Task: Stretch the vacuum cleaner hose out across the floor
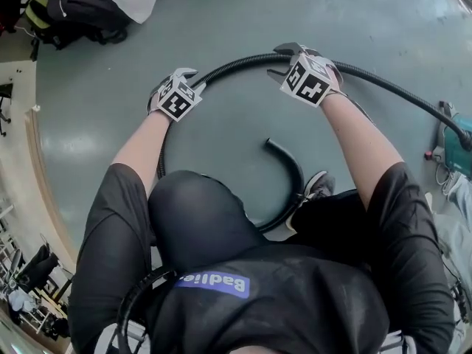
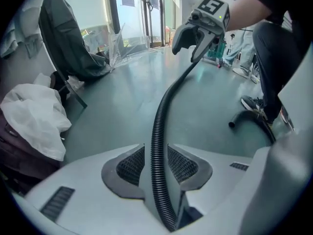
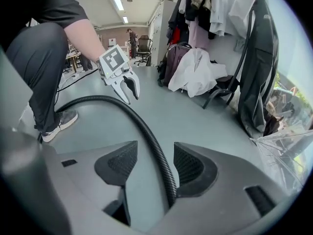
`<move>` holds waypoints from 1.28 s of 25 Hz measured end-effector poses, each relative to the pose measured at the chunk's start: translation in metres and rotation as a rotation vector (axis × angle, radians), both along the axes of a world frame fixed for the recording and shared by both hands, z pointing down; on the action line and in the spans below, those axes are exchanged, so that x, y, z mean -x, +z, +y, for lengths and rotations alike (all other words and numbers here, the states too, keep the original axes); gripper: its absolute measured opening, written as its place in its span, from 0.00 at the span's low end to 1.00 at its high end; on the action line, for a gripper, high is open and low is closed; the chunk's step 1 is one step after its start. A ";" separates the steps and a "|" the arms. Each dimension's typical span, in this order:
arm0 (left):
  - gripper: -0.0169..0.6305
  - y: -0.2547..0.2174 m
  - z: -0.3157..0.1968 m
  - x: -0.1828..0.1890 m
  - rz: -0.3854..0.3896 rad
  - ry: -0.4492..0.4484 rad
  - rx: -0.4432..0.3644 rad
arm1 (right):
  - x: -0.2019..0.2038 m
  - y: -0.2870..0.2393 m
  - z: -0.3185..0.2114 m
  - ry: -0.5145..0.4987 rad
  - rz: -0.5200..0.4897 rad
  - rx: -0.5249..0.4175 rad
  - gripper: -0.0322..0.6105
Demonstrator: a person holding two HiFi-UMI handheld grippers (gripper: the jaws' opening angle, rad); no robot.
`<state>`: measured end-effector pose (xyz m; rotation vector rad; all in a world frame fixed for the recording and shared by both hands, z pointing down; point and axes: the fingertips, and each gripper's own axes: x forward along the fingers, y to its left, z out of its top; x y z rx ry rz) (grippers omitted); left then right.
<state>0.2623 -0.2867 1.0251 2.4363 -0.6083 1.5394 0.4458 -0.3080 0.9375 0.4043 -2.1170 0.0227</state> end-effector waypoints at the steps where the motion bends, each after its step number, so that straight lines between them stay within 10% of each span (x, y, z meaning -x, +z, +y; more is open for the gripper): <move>1: 0.24 0.011 0.002 -0.002 -0.014 0.020 0.006 | 0.000 0.003 0.001 0.007 0.007 -0.001 0.39; 17: 0.30 0.127 0.025 0.045 -0.191 0.041 0.093 | 0.008 0.033 0.013 0.018 0.113 0.012 0.39; 32: 0.30 -0.078 0.053 0.005 -0.112 0.135 0.097 | 0.125 0.039 0.027 -0.446 0.236 -0.272 0.41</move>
